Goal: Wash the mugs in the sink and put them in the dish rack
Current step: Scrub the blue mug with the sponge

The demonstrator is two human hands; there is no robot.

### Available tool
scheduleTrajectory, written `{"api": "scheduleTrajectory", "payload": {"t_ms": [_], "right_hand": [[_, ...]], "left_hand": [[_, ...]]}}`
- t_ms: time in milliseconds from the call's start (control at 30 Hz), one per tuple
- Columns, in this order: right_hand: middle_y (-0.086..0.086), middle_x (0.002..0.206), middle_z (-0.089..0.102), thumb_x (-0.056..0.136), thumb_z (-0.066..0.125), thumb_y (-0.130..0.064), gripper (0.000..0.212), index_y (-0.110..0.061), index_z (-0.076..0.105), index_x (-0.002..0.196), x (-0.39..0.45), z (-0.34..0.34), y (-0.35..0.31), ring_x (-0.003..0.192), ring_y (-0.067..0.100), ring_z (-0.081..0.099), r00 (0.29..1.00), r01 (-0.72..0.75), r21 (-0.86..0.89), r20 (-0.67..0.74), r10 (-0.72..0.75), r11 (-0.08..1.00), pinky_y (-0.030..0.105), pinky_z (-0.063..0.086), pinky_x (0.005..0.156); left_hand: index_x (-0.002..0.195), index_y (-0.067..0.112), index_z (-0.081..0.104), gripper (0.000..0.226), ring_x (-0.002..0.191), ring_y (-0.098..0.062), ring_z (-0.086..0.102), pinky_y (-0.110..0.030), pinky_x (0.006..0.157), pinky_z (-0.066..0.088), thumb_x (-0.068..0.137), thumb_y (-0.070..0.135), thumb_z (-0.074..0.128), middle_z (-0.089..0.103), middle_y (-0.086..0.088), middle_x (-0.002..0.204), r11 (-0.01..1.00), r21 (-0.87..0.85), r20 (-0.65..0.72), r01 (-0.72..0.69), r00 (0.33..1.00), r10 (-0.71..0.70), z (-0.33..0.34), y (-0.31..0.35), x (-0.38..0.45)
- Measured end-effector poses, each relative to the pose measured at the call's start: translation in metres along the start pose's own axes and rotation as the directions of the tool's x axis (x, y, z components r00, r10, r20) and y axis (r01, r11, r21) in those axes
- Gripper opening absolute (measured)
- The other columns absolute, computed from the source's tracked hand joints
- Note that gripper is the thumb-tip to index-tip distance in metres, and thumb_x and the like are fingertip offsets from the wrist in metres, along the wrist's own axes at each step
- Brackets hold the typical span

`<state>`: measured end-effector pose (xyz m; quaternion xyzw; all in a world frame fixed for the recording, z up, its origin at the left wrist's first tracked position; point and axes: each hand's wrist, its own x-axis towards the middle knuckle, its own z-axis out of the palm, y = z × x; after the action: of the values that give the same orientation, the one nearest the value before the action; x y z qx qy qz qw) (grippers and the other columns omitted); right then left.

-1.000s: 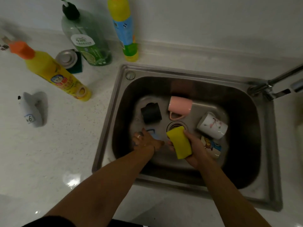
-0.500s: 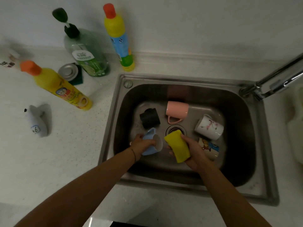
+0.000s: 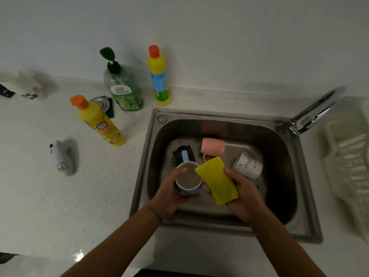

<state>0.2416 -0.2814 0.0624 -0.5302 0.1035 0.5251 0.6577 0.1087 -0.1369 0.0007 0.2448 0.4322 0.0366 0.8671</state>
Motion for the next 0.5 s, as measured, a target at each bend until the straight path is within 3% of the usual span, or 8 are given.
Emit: {"api": "scheduleTrajectory", "payload": {"t_ms": [67,100,167,200,267,333,400,500], "right_hand": [[0.005,0.113,0.075,0.091,0.063,-0.029,0.031,-0.021,0.068,0.12,-0.013,0.01,-0.006,0.106,0.025,0.07,0.973,0.23,-0.354,0.086,-0.213,0.907,0.038,0.057,0.091],[-0.006,0.112,0.075,0.094,0.063,-0.03,0.023,-0.028,0.071,0.115,-0.018,0.015,-0.007,0.104,0.012,0.069,0.924,0.373,-0.598,0.17,-0.343,0.71,0.023,0.055,0.086],[-0.021,0.113,0.068,0.096,0.06,-0.038,0.021,-0.032,0.071,0.113,-0.022,0.018,-0.005,0.103,-0.004,0.062,0.752,0.492,-0.869,0.394,-0.529,0.053,0.01,0.045,0.087],[-0.02,0.113,0.067,0.095,0.058,-0.039,0.023,-0.031,0.071,0.111,-0.021,0.02,-0.002,0.103,-0.005,0.059,0.685,0.474,-0.86,0.496,-0.533,-0.19,0.011,0.04,0.09],[-0.01,0.11,0.071,0.093,0.058,-0.038,0.022,-0.028,0.072,0.106,-0.015,0.024,0.007,0.101,0.005,0.061,0.64,0.426,-0.765,0.632,-0.436,-0.483,0.02,0.044,0.089],[-0.005,0.11,0.072,0.093,0.06,-0.038,0.022,-0.025,0.071,0.108,-0.011,0.03,0.015,0.101,0.011,0.062,0.664,0.384,-0.703,0.66,-0.35,-0.598,0.026,0.05,0.083],[-0.003,0.12,0.07,0.092,0.063,-0.039,0.032,-0.023,0.067,0.12,-0.013,0.033,0.018,0.109,0.014,0.063,0.677,0.384,-0.708,0.653,-0.34,-0.593,0.027,0.052,0.083],[-0.001,0.145,0.054,0.094,0.061,-0.036,0.054,-0.021,0.048,0.145,-0.016,0.03,0.02,0.129,0.015,0.052,0.733,0.456,-0.71,0.642,-0.226,-0.537,0.028,0.049,0.094]], "left_hand": [[0.139,0.021,0.055,0.065,0.112,-0.031,0.066,-0.05,0.08,0.062,0.079,0.04,0.072,0.064,-0.014,0.132,0.997,0.038,-0.048,-0.063,0.997,0.065,0.007,0.002,0.002],[0.14,0.025,0.051,0.07,0.116,-0.033,0.063,-0.049,0.079,0.062,0.078,0.041,0.077,0.06,-0.014,0.135,0.993,0.064,-0.067,-0.096,0.993,0.1,0.01,0.003,0.003],[0.138,0.03,0.048,0.077,0.12,-0.035,0.061,-0.045,0.074,0.063,0.073,0.045,0.085,0.055,-0.012,0.138,0.984,0.105,-0.07,-0.146,0.986,0.154,0.012,0.003,0.004],[0.137,0.032,0.048,0.08,0.121,-0.035,0.061,-0.042,0.072,0.062,0.068,0.047,0.086,0.055,-0.011,0.139,0.979,0.126,-0.058,-0.162,0.984,0.17,0.013,0.003,0.005],[0.135,0.035,0.048,0.088,0.122,-0.034,0.06,-0.039,0.072,0.061,0.059,0.052,0.088,0.054,-0.01,0.141,0.97,0.152,-0.046,-0.191,0.979,0.2,0.015,0.002,0.006],[0.136,0.035,0.048,0.091,0.123,-0.034,0.059,-0.039,0.073,0.061,0.056,0.051,0.088,0.054,-0.008,0.141,0.965,0.146,-0.038,-0.217,0.974,0.224,0.016,-0.001,0.006],[0.135,0.034,0.048,0.089,0.123,-0.035,0.059,-0.04,0.078,0.06,0.056,0.046,0.088,0.053,-0.009,0.14,0.959,0.142,-0.019,-0.245,0.968,0.25,0.016,-0.001,0.006],[0.134,0.032,0.048,0.079,0.12,-0.033,0.06,-0.033,0.073,0.06,0.064,0.035,0.084,0.05,-0.009,0.141,0.941,0.174,-0.018,-0.289,0.955,0.297,0.016,0.0,0.004]]}}
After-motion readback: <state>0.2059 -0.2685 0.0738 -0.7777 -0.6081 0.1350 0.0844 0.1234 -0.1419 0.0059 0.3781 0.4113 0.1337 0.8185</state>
